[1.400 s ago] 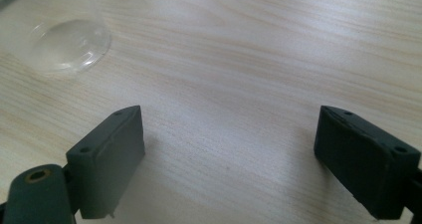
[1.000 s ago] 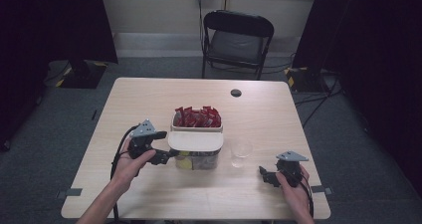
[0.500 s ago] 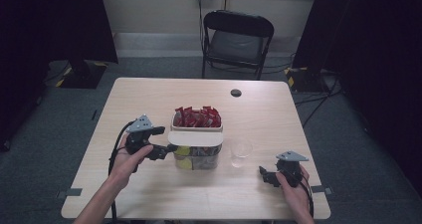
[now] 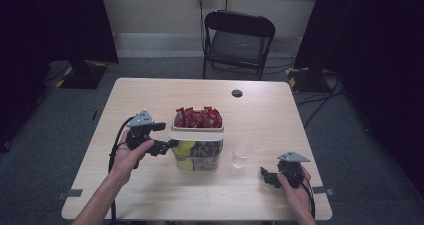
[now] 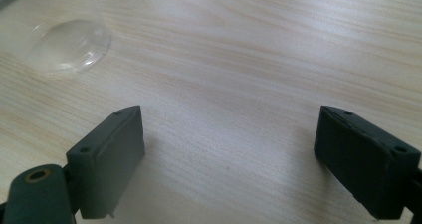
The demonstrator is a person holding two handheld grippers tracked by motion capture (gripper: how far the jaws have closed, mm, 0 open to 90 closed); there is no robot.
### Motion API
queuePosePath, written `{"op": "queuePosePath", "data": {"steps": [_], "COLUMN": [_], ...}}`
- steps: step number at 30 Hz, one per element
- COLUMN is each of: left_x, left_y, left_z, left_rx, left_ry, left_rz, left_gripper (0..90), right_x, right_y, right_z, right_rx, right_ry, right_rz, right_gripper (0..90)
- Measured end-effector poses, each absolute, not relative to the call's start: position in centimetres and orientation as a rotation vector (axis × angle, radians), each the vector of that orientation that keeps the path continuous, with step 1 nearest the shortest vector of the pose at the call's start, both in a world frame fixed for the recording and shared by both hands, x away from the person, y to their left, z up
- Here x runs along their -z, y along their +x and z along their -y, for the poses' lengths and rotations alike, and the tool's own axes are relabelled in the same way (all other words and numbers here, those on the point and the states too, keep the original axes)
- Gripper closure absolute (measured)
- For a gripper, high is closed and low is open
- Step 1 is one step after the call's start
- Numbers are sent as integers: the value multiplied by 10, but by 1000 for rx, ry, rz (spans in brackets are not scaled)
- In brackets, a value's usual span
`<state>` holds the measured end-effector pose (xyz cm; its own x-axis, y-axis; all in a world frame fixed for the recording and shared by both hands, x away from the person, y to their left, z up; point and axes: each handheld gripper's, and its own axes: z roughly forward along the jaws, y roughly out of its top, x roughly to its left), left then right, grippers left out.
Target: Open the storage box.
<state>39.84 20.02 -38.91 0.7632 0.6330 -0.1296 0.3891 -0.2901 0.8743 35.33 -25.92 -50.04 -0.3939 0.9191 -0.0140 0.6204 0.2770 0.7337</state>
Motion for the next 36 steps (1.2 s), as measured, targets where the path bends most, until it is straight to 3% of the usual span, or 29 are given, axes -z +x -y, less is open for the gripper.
{"op": "queuePosePath", "data": {"steps": [36], "left_x": [379], "left_y": [424], "left_z": [-192], "left_rx": [-266], "left_ry": [1915], "left_rz": [-795], "left_gripper": [154], "right_x": [500], "right_y": [353], "right_z": [259], "right_rx": [-912], "right_ry": [1384], "right_rz": [-2114], "right_gripper": [117]}}
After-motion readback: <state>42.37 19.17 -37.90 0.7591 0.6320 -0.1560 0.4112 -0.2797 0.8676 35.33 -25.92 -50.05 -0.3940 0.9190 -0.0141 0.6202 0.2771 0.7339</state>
